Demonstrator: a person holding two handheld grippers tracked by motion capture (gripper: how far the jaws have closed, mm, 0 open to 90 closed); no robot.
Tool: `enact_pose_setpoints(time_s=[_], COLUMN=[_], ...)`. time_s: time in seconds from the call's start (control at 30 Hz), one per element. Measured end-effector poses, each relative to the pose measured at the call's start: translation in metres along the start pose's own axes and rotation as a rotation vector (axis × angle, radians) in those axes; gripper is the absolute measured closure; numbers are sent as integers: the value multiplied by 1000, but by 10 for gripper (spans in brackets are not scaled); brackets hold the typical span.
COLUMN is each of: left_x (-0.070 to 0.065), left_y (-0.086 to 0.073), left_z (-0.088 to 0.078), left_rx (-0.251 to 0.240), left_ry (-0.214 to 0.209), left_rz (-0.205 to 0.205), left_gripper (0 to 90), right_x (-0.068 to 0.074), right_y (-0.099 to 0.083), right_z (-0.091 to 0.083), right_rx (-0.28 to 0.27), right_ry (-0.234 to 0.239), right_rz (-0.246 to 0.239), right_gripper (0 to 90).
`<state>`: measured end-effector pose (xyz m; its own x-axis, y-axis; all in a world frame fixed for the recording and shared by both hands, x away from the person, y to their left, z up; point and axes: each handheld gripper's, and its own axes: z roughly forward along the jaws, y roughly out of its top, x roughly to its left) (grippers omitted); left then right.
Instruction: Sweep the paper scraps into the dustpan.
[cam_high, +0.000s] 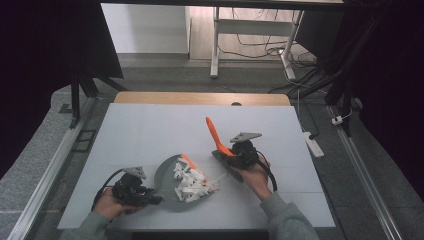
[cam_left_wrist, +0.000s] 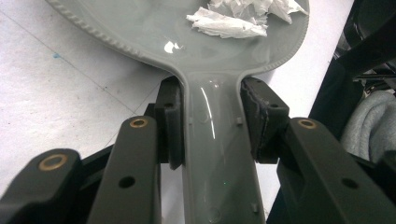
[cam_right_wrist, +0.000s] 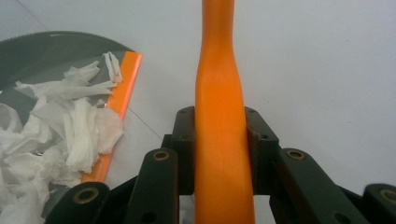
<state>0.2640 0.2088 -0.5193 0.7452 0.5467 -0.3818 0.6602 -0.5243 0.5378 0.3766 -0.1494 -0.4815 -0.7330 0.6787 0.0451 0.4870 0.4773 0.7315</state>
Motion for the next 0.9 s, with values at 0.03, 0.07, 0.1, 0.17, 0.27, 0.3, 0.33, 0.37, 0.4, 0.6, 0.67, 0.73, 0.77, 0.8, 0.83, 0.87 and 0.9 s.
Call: enact_pose_setpoints(time_s=[0.03,0.07,0.1,0.17,0.27,0.3,0.33,0.37,0.4,0.6,0.67,0.73,0.77,0.8,0.83,0.87,0.9], left_x=[0,0,-1,-1,-1,-2,-2,-2,-2,-2,-2,-2,-2,-2,-2,-2,-2], left_y=[0,0,0,0,1,1,1,1,1,1,2,2,2,2,2,2,2], left_z=[0,0,0,1,1,1,1,1,1,2,2,2,2,2,2,2,2], left_rx=[0,1,1,1,1,2,3,2,2,3,4,4,5,5,4,4,4], left_ry=[0,1,1,1,0,-1,-1,-2,-1,-1,-2,-2,-2,-3,-3,-2,-2], left_rz=[0,2,2,0,4,3,5,4,4,2,3,4,4,4,3,4,3], left_gripper=[615,615,615,615,615,615,615,615,615,615,615,615,615,615,615,615,615], right_x=[0,0,1,3,7,9,11,12,13,23,29,38,41,45,48,52,55], right_y=[0,0,0,0,1,1,1,1,2,2,3,4,5,6,7,8,9], right_z=[0,0,1,1,3,4,5,5,6,8,10,12,13,15,16,17,19], right_rx=[0,0,0,-1,3,3,4,4,6,9,14,19,18,16,13,10,8], right_ry=[0,-1,1,3,6,6,8,9,11,27,42,54,65,79,93,112,128], right_rz=[1,0,1,0,-8,-11,-18,-19,-22,-27,-35,-50,-57,-61,-59,-52,-53], right_gripper=[705,705,705,705,705,705,705,705,705,705,705,705,705,705,705,705,705])
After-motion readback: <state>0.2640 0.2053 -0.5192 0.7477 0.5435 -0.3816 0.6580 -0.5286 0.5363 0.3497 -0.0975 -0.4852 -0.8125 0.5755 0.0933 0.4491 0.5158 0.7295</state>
